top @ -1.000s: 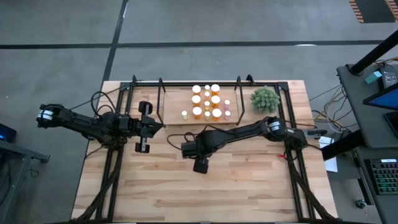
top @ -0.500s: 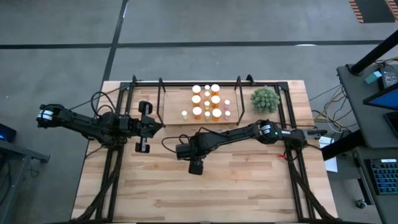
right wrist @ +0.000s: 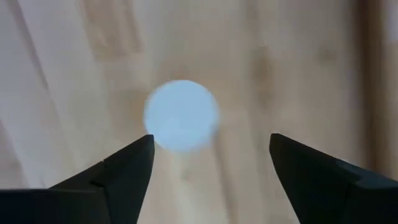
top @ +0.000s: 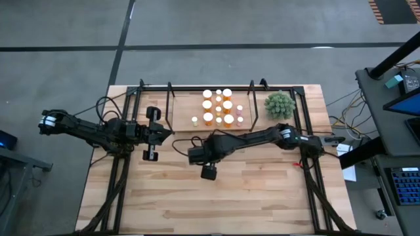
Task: Pick and place medicine bottles onto shelf by color
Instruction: Put the large orange pill bottle on the shelf
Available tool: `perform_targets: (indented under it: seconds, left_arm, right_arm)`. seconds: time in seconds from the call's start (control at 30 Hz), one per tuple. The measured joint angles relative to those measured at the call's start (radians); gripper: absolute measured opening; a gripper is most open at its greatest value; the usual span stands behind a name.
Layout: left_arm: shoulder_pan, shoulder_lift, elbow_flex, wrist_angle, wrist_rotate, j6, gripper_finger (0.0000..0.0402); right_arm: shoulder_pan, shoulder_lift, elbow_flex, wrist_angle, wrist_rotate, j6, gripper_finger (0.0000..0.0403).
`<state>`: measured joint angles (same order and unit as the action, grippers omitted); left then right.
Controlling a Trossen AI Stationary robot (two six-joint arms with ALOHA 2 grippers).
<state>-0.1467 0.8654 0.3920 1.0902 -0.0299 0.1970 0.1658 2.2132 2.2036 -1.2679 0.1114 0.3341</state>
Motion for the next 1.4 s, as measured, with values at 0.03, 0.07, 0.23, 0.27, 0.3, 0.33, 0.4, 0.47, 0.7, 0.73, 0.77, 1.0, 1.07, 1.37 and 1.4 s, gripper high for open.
perform_targets:
  seconds: [0.03,0.07,0.23,0.27,0.3,0.33,0.4,0.47,0.7,0.73,0.77,1.0,1.07,1.37,1.4]
  left_arm:
    - [0.0,0.0,0.0,0.0,0.0,0.0,0.0002]
    - [0.0,0.0,0.0,0.0,0.0,0.0,0.0002]
    - [0.0,0.001,-0.015,-0.001,0.0,-0.001,0.0002]
    - [0.0,0.002,-0.016,-0.001,-0.001,0.0,0.0002]
    - [0.0,0.002,-0.018,-0.001,-0.001,0.0,0.0002]
    - [0.0,0.002,-0.019,-0.001,-0.001,0.0,0.0002]
    - [0.0,0.002,-0.019,0.0,-0.001,-0.001,0.0002]
    - [0.0,0.002,-0.021,-0.001,-0.001,-0.005,0.0002]
    - [0.0,0.005,-0.026,-0.001,0.0,-0.007,0.0002]
    - [0.0,0.005,-0.027,-0.001,0.0,-0.007,0.0002]
    - [0.0,0.005,-0.027,-0.001,0.0,-0.007,0.0002]
    - [0.0,0.005,-0.027,-0.001,0.0,-0.011,0.0002]
    - [0.0,0.012,-0.027,0.003,0.0,-0.037,0.0002]
    - [-0.019,0.114,0.004,0.024,0.0,-0.197,0.0002]
    - [-0.022,0.133,0.013,0.037,0.0,-0.209,0.0002]
  right_arm:
    - [0.012,-0.023,0.0,-0.016,0.048,0.003,0.0312]
    - [0.029,-0.042,0.0,-0.029,0.102,0.007,0.0313]
    - [0.118,-0.153,-0.018,-0.024,0.204,0.006,0.0305]
    - [0.135,-0.175,-0.031,-0.014,0.207,0.005,0.0302]
    - [0.151,-0.198,-0.049,-0.004,0.222,-0.004,0.0299]
    - [0.166,-0.224,-0.076,0.013,0.245,-0.016,0.0297]
    - [0.194,-0.281,-0.151,0.059,0.293,-0.035,0.0292]
    - [0.211,-0.345,-0.249,0.133,0.307,-0.035,0.0287]
    - [0.242,-0.559,-0.663,0.486,0.316,-0.016,0.0278]
    - [0.243,-0.583,-0.72,0.545,0.317,-0.028,0.0278]
    - [0.244,-0.607,-0.776,0.604,0.316,-0.044,0.0278]
    - [0.217,-0.729,-1.122,1.144,0.295,-0.289,0.0271]
    - [0.184,-0.758,-1.208,1.281,0.237,-0.372,0.0266]
    - [0.052,-0.881,-1.5,1.731,-0.011,-0.522,0.0246]
    - [0.049,-0.893,-1.524,1.766,-0.012,-0.542,0.0244]
